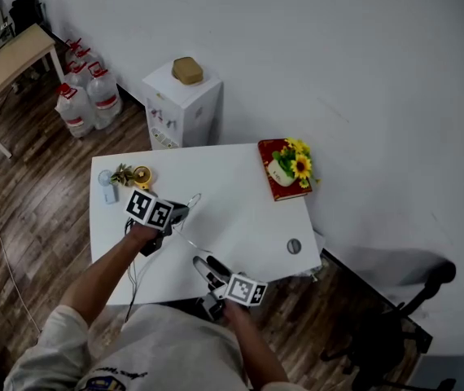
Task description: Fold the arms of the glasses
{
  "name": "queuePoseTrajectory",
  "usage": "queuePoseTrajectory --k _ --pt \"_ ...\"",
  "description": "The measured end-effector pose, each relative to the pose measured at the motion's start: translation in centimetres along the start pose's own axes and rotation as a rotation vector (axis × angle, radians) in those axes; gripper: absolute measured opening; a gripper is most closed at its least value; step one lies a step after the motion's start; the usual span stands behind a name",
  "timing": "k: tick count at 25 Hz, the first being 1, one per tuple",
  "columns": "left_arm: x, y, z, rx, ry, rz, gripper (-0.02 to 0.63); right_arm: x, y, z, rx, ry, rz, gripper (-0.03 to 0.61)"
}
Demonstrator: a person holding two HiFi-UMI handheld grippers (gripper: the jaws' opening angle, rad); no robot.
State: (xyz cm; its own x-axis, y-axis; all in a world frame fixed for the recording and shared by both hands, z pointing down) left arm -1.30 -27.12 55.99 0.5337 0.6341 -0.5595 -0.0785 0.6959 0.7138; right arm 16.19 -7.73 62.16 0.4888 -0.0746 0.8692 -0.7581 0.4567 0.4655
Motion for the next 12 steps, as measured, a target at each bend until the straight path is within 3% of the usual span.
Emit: queuePoseTrajectory --k 4,7,12 --pt "0.21 0.69 -0.04 -0.002 0.007 -0.012 0.020 -0.25 0.04 0.09 0.018 -0.002 0.052 0.301" --pt "0.24 0.97 -0.08 -0.006 0.010 -0.008 0.020 -0.28 0.27 -0.13 0.049 0.023 0.153 0.269" --pt "0.47 1.10 -0.08 -0.001 0.024 -0.009 0.020 -0.17 -0.25 -0.13 0.065 0.000 0.138 0.211"
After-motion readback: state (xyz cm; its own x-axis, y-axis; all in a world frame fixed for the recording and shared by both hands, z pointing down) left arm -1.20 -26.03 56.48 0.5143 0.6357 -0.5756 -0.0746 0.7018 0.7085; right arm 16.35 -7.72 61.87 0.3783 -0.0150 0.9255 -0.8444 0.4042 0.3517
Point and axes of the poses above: the fingertips, and each gripper's own axes: z forward along the fingers, x to its right, y out of its underside, the point moved 10 cm from there along -z, backward along the fingers, and after that the axes turned 15 degrees about x, right-handed, at the moved point
